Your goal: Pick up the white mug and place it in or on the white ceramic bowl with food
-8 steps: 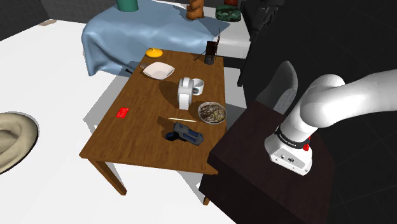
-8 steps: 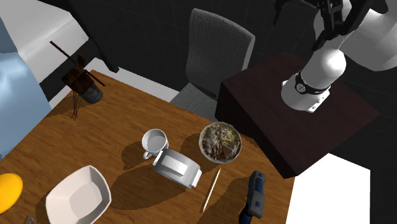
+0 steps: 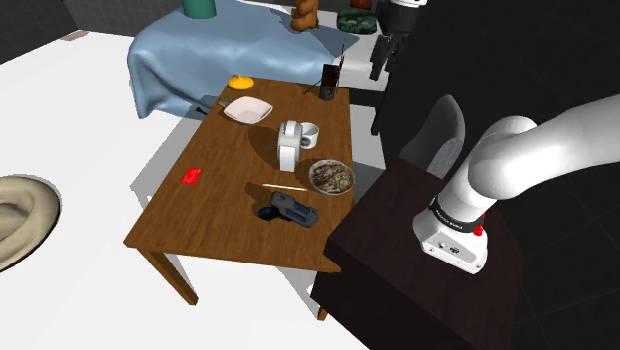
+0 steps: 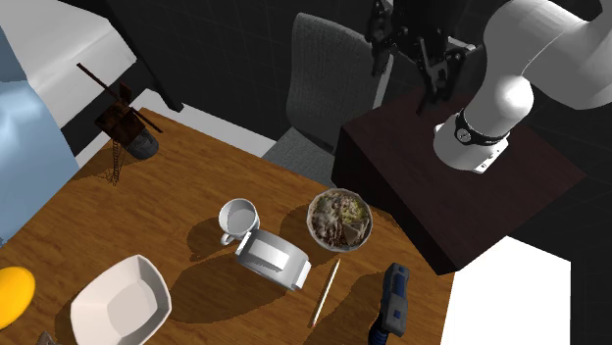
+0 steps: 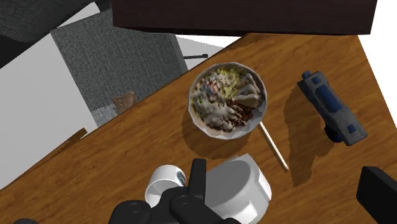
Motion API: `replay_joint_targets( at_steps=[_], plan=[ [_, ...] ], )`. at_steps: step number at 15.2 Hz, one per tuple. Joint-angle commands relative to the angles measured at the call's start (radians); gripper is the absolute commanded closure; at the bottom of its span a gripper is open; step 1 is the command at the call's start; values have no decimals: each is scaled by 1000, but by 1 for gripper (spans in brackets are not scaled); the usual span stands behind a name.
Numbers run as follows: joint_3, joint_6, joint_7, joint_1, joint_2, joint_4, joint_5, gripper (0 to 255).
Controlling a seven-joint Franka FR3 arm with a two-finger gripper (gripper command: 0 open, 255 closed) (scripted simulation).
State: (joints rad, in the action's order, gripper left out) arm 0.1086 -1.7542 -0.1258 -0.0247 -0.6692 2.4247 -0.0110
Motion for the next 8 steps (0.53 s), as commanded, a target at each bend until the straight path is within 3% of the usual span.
replay_joint_targets(
  at_steps=[1, 8],
  plan=[
    [14, -65, -16, -2, 57, 9, 6, 0],
    [62, -274, -72, -4, 293, -6, 4, 0]
  ],
)
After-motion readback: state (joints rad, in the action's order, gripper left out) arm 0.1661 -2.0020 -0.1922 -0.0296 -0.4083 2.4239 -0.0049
